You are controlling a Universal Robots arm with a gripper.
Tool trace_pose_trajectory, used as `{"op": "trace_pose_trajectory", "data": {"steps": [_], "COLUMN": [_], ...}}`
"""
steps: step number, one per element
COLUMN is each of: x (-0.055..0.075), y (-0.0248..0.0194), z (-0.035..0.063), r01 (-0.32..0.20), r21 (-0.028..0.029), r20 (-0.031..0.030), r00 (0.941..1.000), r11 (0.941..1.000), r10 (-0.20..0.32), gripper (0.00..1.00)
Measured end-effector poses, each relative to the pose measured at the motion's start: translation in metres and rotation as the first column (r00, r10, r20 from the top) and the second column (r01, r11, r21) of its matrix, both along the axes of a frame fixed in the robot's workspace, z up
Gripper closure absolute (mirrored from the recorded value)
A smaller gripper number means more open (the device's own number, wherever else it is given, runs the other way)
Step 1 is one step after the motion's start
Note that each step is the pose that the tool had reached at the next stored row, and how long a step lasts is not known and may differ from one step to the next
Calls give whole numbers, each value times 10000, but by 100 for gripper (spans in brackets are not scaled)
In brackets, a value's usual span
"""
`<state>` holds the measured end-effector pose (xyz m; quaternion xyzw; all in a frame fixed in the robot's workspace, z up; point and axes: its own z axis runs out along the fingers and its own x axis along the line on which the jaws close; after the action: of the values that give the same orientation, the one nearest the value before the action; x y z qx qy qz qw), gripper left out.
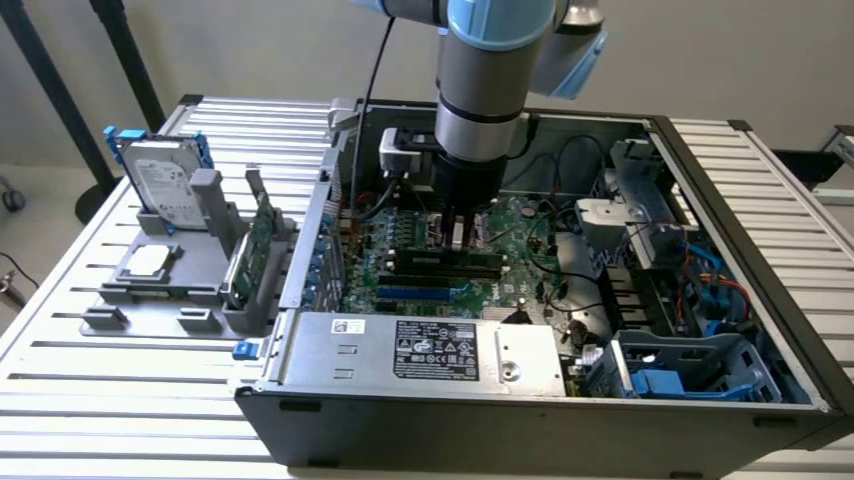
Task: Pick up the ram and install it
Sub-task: 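Insert the ram into the slot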
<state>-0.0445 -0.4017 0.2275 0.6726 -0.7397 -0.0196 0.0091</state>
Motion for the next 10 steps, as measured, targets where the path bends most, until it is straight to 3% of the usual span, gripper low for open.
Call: {"op": "trace_pose_trajectory", "data": {"steps": [10], "x": [0], "y": [0], "z": [-16], "r01": [-19], "r21": [-23], "r20": [-1], "r00": [10000], "r11": [10000], "r10": [19], "gripper": [86]}}
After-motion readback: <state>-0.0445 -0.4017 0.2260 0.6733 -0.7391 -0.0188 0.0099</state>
